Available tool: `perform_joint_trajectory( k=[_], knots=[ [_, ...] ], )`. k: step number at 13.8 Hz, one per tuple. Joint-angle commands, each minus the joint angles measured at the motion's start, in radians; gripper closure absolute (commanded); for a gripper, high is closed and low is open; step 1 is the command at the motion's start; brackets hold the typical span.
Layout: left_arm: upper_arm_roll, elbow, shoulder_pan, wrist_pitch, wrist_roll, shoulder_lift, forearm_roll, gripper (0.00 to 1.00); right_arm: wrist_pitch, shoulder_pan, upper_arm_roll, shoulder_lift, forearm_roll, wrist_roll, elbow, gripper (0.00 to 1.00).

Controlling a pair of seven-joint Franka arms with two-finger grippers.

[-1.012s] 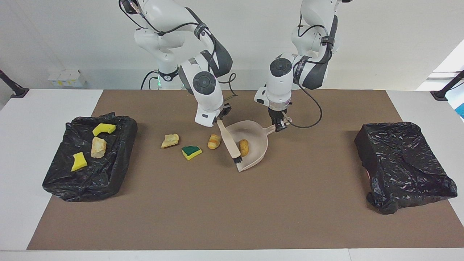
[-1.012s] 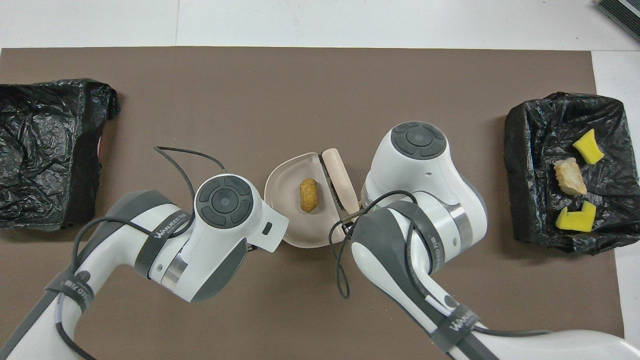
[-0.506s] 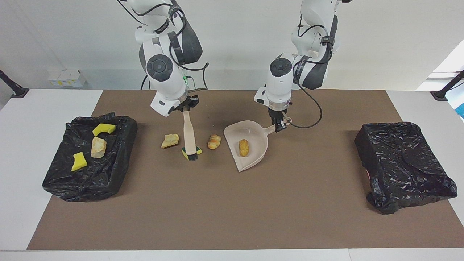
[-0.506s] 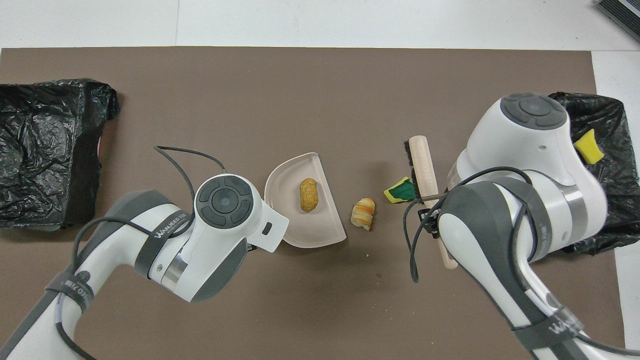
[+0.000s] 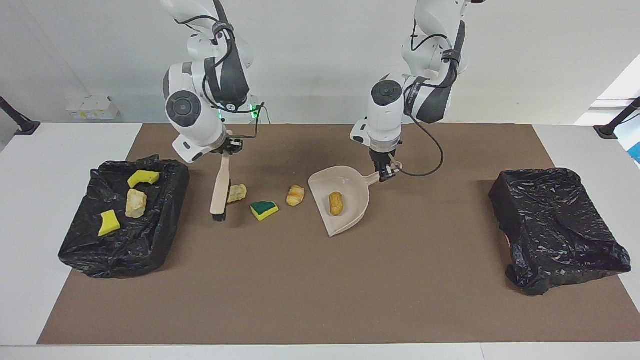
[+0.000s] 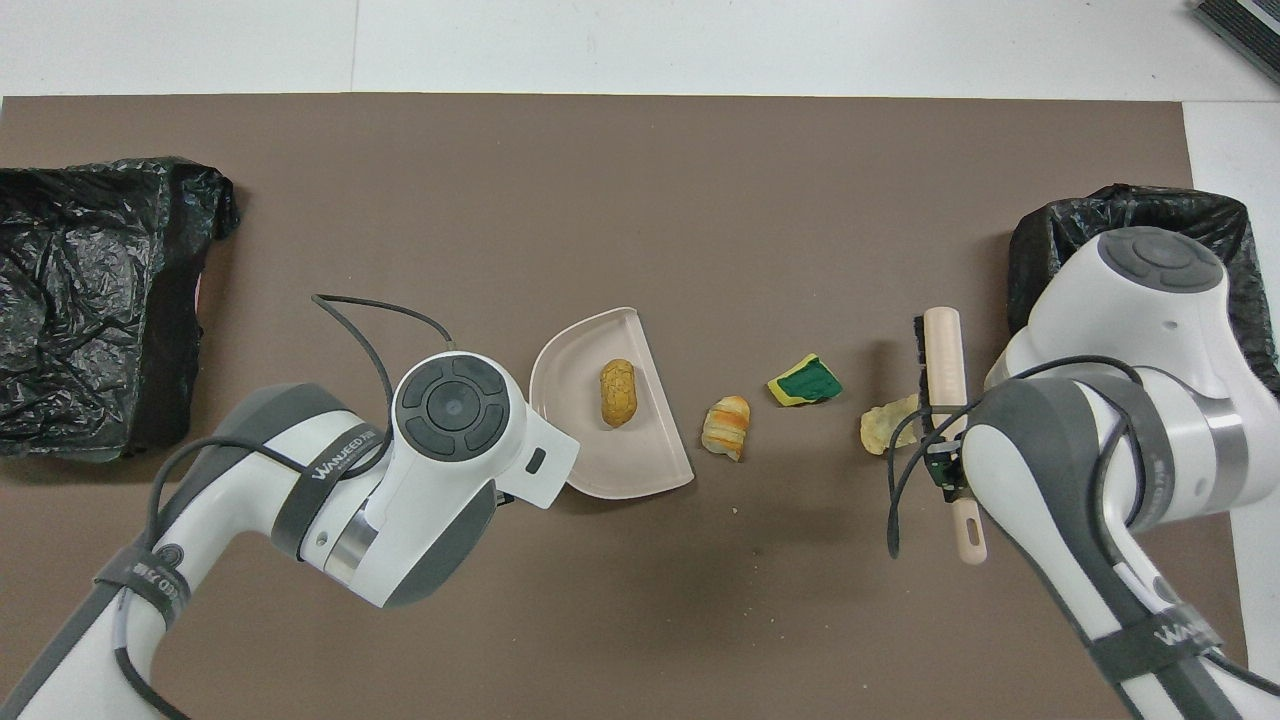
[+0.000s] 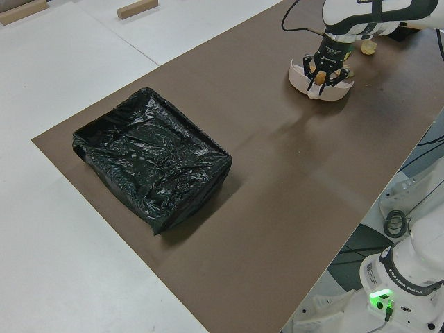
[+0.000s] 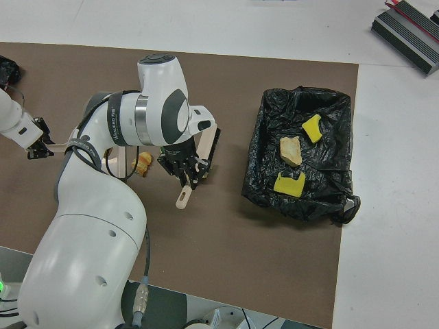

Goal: Sweep and dump trash in bin
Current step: 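Move the brush with the right gripper beyond the remaining sponge and bread, then sweep the sponge and bread into the dustpan with the right gripper's brush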

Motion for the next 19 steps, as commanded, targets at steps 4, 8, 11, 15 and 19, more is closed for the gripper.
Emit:
perform_joint_trajectory(
  k=[4,8,11,15,19],
  knots=[
    [0.006,-0.073,-0.014,0.016,0.005,-0.058,0.020,1.00,0.182,-0.018,0.014,-0.207,0.015,-0.066,-0.323,1.00],
    [0.006,-0.073,-0.014,0.015,0.004,-0.058,0.020,1.00,0.242,-0.003,0.022,-0.164,0.016,-0.054,-0.344,1.00],
    [0.006,-0.076,-0.014,0.016,0.004,-0.058,0.020,1.00,0.264,0.086,0.023,-0.084,0.051,0.026,-0.289,1.00],
    [0.006,-0.079,-0.011,0.018,0.004,-0.062,0.020,1.00,0.268,0.191,0.026,-0.017,0.136,0.037,-0.201,1.00],
    [0.006,-0.081,-0.007,0.018,0.005,-0.062,0.020,1.00,0.316,0.322,0.026,0.088,0.186,0.098,-0.118,1.00]
  ],
)
